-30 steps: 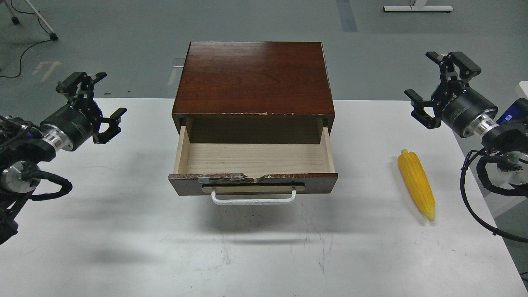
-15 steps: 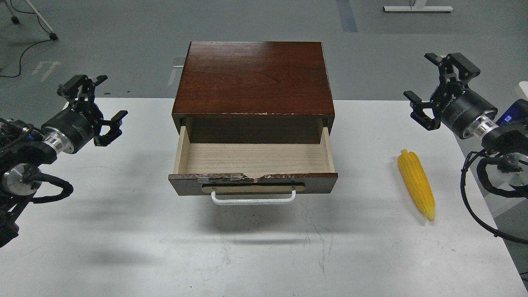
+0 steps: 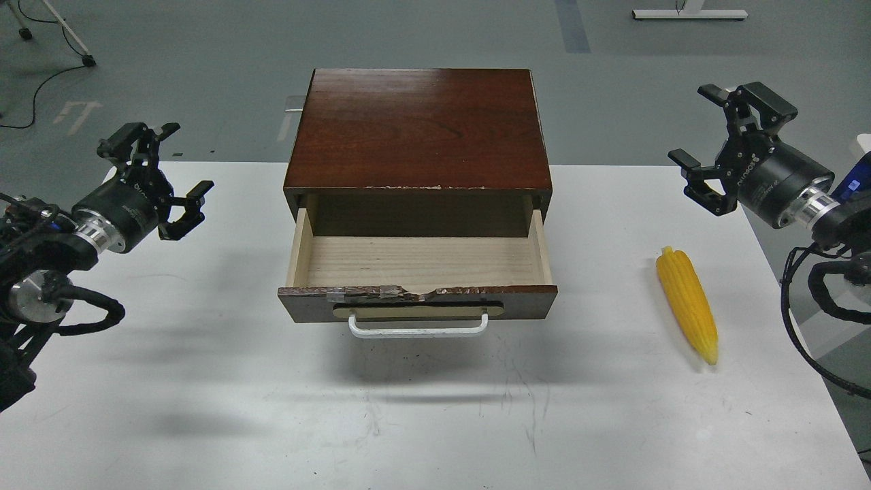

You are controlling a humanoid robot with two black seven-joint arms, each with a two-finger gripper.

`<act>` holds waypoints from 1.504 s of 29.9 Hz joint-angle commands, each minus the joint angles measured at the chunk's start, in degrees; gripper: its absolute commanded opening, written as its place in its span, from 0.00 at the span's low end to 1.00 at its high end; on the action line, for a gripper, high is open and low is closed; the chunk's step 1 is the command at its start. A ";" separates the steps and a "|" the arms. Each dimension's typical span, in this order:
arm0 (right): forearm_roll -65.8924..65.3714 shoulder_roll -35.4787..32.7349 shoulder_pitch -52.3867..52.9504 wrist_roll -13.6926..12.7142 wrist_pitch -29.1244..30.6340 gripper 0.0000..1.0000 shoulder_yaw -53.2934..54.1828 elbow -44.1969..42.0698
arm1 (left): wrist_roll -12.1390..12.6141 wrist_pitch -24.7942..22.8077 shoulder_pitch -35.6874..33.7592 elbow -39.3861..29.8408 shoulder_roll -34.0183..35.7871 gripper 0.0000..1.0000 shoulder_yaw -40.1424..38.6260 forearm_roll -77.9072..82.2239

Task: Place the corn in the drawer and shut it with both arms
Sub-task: 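Move the right gripper toward the yellow corn cob beside the cabinet, then grasp the yellow corn cob with the right gripper and lift it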

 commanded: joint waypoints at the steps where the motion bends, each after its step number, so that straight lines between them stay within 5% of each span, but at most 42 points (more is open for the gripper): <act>1: -0.54 -0.42 0.04 -3.44 -2.86 0.96 -0.27 0.62 | -0.17 0.05 -0.05 0.01 -0.52 0.98 0.09 0.11; 4: -8.94 -2.52 0.21 -7.48 -6.55 0.96 -1.14 2.19 | -0.08 0.05 -0.23 0.01 -0.61 0.98 0.26 0.29; 6: -32.32 -6.29 1.35 -8.80 -9.01 0.96 -3.77 5.00 | -0.08 0.05 -0.32 0.01 -0.44 0.98 0.35 0.38; 11: -67.80 -13.23 3.37 -9.42 -9.81 0.95 -8.34 8.61 | -0.08 0.05 -0.32 0.01 0.09 0.98 0.44 0.38; 17: -88.22 -15.19 3.12 -9.42 -9.46 0.94 -13.00 8.09 | -0.08 0.40 -0.14 0.01 -0.61 0.98 0.44 0.38; 35: -90.72 1.07 1.88 -11.53 -10.86 0.81 -21.89 -3.86 | -0.17 1.19 0.03 -0.08 -0.35 0.98 0.44 0.38; 37: -90.63 2.04 1.62 -11.71 -10.86 0.63 -22.24 -5.18 | -0.17 1.11 0.03 -0.08 -0.17 0.98 0.44 0.38; 42: -88.70 3.53 -0.40 -11.88 -12.97 0.54 -22.24 -5.80 | -0.17 0.84 0.12 -0.08 0.00 0.98 0.44 0.38; 45: -87.12 5.73 -0.75 -12.41 -14.55 0.30 -22.24 -6.76 | -0.17 0.75 0.65 -0.08 0.27 0.98 0.44 0.38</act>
